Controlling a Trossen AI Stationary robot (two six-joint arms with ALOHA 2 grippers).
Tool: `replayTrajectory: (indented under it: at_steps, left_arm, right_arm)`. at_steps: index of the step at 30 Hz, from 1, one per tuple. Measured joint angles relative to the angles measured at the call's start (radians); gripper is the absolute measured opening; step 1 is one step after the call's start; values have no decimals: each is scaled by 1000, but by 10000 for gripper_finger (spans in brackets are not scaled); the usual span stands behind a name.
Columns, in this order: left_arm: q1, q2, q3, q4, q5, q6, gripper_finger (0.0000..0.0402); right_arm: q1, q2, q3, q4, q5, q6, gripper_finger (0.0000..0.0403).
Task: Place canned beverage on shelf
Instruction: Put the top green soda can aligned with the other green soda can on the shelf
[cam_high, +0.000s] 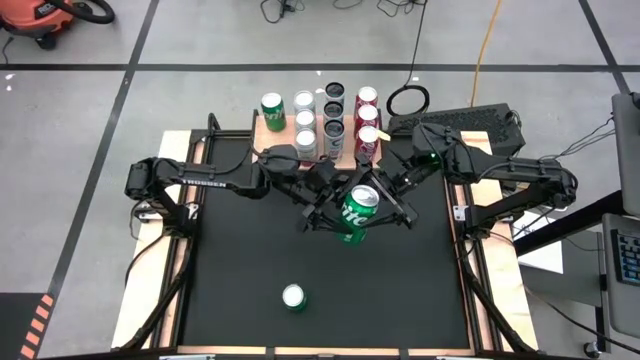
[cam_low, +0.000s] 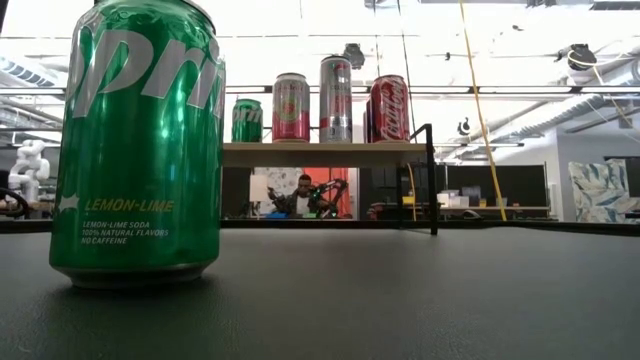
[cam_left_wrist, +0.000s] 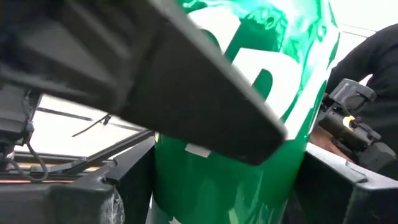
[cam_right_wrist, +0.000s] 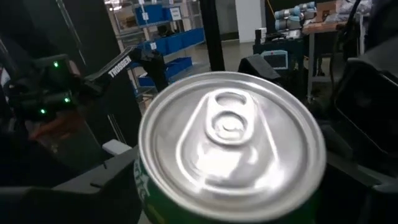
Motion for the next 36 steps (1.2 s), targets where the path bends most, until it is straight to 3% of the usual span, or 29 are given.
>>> replayTrajectory:
  at_steps: [5, 14, 19, 31, 36]
  left_arm:
    - [4, -4, 0, 9, 16, 0, 298]
    - [11, -14, 0, 8, 7, -26, 297]
    - [16, -19, 0, 13, -47, -24, 297]
    - [22, -19, 1, 92, -325, 81, 297]
    - [22, -19, 5, 86, -429, 112, 297]
  right_arm:
    - [0, -25, 0, -8, 15, 53, 362]
    - [-2, -121, 0, -120, 153, 61, 373]
    - [-4, -183, 0, -211, 237, 61, 373]
    - [-5, -318, 0, -356, 468, 87, 373]
    - [-5, -330, 0, -410, 503, 184, 373]
